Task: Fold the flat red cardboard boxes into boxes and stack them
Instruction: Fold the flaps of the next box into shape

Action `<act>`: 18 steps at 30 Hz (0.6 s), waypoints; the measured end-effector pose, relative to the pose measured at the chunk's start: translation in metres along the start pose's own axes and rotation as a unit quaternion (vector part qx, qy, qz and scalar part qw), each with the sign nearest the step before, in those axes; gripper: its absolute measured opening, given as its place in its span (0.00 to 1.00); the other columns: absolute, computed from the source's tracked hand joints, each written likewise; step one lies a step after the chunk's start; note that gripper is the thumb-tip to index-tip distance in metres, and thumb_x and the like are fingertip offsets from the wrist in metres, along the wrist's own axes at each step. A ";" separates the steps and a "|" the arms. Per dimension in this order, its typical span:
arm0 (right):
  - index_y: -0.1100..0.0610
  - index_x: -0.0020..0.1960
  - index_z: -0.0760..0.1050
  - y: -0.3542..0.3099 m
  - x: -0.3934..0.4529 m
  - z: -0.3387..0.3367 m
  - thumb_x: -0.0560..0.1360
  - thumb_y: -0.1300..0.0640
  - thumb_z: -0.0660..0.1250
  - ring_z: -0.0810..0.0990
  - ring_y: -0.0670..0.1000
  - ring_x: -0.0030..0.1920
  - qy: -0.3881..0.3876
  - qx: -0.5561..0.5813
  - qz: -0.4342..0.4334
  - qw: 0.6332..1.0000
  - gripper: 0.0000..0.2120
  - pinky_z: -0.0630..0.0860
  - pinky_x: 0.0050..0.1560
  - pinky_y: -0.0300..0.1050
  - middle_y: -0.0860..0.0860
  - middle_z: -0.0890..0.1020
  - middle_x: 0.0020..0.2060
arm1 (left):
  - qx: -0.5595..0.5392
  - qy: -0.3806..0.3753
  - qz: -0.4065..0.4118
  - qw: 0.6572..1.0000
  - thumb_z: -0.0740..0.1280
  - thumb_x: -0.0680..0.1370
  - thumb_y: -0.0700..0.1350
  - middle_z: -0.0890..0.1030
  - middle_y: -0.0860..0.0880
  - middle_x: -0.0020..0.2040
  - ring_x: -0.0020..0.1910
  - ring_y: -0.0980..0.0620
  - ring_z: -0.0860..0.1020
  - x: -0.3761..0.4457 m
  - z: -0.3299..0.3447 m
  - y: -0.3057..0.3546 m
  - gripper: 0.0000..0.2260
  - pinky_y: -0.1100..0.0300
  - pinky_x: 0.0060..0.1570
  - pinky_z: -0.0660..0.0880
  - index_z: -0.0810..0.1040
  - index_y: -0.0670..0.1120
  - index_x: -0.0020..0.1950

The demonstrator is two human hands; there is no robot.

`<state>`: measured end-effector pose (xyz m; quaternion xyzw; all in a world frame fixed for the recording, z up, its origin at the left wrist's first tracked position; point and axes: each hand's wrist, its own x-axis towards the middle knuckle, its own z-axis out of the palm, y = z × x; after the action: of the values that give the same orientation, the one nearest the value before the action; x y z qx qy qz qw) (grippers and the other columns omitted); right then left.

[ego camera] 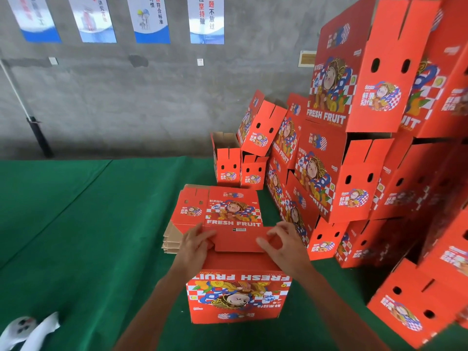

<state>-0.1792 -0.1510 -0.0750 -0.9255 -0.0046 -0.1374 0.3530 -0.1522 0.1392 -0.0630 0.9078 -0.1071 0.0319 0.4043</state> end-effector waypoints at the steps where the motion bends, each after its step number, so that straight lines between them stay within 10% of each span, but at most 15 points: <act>1: 0.40 0.54 0.70 -0.002 0.000 0.000 0.69 0.23 0.65 0.70 0.41 0.62 -0.025 -0.009 0.011 1.000 0.25 0.73 0.58 0.46 0.38 0.66 0.62 | 0.006 -0.027 -0.013 1.000 0.55 0.86 0.54 0.60 0.50 0.82 0.80 0.45 0.58 0.000 -0.002 0.001 0.19 0.46 0.77 0.57 0.71 0.55 0.77; 5: 0.42 0.68 0.63 -0.001 0.001 -0.001 0.61 0.19 0.67 0.70 0.43 0.63 -0.077 -0.019 0.049 0.996 0.44 0.74 0.60 0.48 0.41 0.65 0.66 | 0.155 -0.113 -0.057 0.980 0.58 0.75 0.76 0.52 0.55 0.82 0.77 0.39 0.64 0.006 0.002 0.009 0.38 0.40 0.74 0.66 0.58 0.59 0.81; 12: 0.48 0.74 0.57 -0.012 0.010 0.007 0.61 0.23 0.72 0.71 0.58 0.68 -0.075 -0.183 0.074 0.977 0.52 0.75 0.64 0.56 0.51 0.61 0.69 | 0.278 -0.085 -0.107 0.951 0.71 0.68 0.74 0.57 0.48 0.75 0.69 0.36 0.71 0.019 0.014 0.025 0.45 0.42 0.63 0.76 0.57 0.60 0.79; 18: 0.49 0.74 0.61 -0.017 0.006 0.005 0.67 0.22 0.66 0.70 0.57 0.70 -0.076 -0.109 0.107 0.985 0.46 0.73 0.67 0.58 0.51 0.65 0.71 | 0.272 -0.045 -0.097 0.956 0.46 0.80 0.72 0.61 0.45 0.76 0.70 0.36 0.70 0.016 0.018 0.014 0.31 0.40 0.64 0.73 0.58 0.58 0.79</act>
<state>-0.1741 -0.1353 -0.0659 -0.9613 0.0831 -0.0276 0.2611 -0.1400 0.1139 -0.0621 0.9899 -0.0235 -0.0205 0.1384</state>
